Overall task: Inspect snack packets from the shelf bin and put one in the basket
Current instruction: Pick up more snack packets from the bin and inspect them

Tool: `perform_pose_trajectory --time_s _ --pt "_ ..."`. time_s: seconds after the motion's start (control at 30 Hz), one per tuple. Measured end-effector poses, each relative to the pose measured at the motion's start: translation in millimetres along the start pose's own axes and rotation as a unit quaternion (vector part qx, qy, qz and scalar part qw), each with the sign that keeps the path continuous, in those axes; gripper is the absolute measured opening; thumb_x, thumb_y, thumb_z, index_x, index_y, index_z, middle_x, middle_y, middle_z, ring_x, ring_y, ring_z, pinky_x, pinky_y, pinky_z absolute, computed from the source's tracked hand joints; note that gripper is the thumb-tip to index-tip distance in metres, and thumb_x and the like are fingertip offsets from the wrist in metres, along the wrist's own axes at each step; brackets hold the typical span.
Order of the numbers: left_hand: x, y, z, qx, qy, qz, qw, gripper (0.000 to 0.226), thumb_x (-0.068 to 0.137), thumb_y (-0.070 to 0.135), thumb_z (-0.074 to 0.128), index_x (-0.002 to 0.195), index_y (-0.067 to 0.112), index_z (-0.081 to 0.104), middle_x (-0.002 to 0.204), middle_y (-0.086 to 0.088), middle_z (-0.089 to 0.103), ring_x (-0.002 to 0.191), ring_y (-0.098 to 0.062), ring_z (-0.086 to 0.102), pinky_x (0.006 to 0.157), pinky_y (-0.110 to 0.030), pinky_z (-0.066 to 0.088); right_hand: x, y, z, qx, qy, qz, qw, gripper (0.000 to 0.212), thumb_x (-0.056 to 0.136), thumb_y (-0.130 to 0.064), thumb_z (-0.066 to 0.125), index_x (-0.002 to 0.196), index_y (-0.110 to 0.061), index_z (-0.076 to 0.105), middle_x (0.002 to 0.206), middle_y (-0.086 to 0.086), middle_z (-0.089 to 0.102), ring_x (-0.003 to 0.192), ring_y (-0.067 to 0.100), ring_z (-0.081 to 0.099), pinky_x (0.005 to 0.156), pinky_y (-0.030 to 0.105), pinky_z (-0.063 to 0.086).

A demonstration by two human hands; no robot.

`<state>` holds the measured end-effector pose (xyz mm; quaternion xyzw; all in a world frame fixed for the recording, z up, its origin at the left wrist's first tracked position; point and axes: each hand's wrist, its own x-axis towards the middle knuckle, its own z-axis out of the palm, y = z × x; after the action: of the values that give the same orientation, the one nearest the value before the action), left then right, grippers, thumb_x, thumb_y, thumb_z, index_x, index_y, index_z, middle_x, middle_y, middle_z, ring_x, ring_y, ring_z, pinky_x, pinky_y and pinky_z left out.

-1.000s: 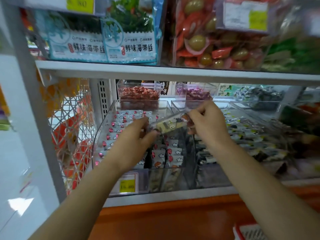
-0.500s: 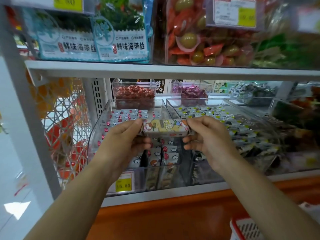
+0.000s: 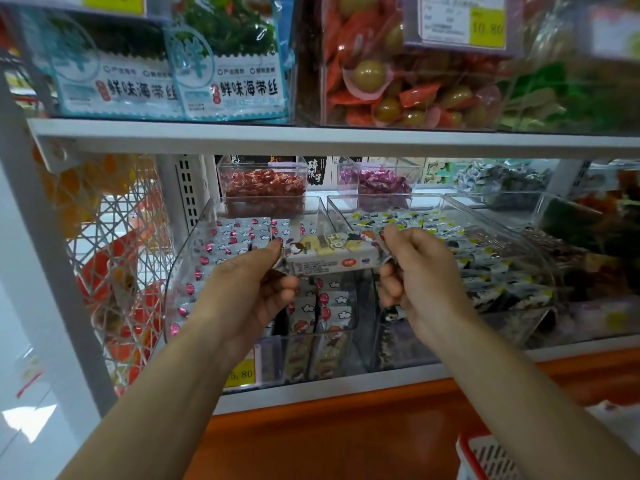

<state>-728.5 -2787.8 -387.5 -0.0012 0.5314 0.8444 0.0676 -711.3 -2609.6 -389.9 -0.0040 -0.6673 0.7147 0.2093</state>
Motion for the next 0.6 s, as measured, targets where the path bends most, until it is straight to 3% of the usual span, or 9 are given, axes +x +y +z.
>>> perform_pose_trajectory --time_s 0.1,0.2,0.3,0.4,0.5,0.6 --pt "0.0 1.5 -2.3 0.044 -0.033 0.039 0.998 0.021 0.094 0.017 0.049 0.085 0.009 0.067 0.070 -0.008 0.064 0.052 -0.010 0.061 0.047 -0.017 0.051 -1.8 1.2 -1.8 -0.072 -0.010 -0.061 0.995 0.017 0.096 -0.016 0.049 0.080 -0.011 0.051 0.057 -0.005 0.061 0.038 0.009 0.053 0.039 0.024 0.048" --pt "-0.6 5.1 -5.9 0.077 -0.048 0.057 0.994 0.023 0.095 0.018 0.047 0.101 0.011 0.069 0.092 -0.010 0.071 0.071 -0.017 0.068 0.059 -0.021 0.056 -1.4 3.0 -3.6 -0.048 -0.041 -0.044 0.997 0.010 0.094 -0.007 0.051 0.087 -0.011 0.055 0.085 0.009 0.065 0.058 0.013 0.067 0.049 0.025 0.055" --pt "-1.8 4.0 -7.9 0.118 -0.053 0.065 0.989 0.022 0.093 0.017 0.051 0.103 0.009 0.068 0.105 -0.010 0.070 0.092 -0.020 0.068 0.069 -0.021 0.056 -0.8 3.3 -4.6 -0.018 -0.058 -0.023 0.998 0.011 0.093 -0.004 0.052 0.085 -0.009 0.056 0.087 0.006 0.063 0.069 0.010 0.069 0.057 0.027 0.057" --pt "-3.0 2.6 -6.3 0.144 -0.056 0.082 0.985 0.021 0.090 0.011 0.053 0.106 0.006 0.067 0.101 -0.010 0.071 0.091 -0.017 0.069 0.070 -0.017 0.055 -1.2 3.2 -4.1 0.007 -0.069 -0.009 0.998 0.012 0.089 -0.011 0.059 0.079 -0.009 0.055 0.079 0.001 0.061 0.070 0.010 0.067 0.060 0.032 0.059" --pt "-3.8 4.4 -4.8 0.145 -0.079 0.097 0.981 0.025 0.086 0.006 0.057 0.109 0.011 0.065 0.095 -0.005 0.073 0.088 -0.015 0.070 0.069 -0.015 0.054 -0.3 4.5 -2.7 -0.057 -0.059 -0.044 0.996 0.008 0.085 -0.013 0.065 0.089 -0.011 0.058 0.092 0.009 0.062 0.075 0.010 0.067 0.060 0.027 0.058" --pt "-4.9 4.5 -4.7 0.187 -0.103 0.120 0.970 0.034 0.084 0.006 0.059 0.114 0.021 0.062 0.096 0.000 0.074 0.089 -0.014 0.070 0.075 -0.018 0.055 0.1 3.9 -2.7 -0.067 -0.061 -0.054 0.994 0.011 0.084 -0.012 0.066 0.092 -0.020 0.067 0.093 0.003 0.066 0.081 0.011 0.067 0.060 0.023 0.056"
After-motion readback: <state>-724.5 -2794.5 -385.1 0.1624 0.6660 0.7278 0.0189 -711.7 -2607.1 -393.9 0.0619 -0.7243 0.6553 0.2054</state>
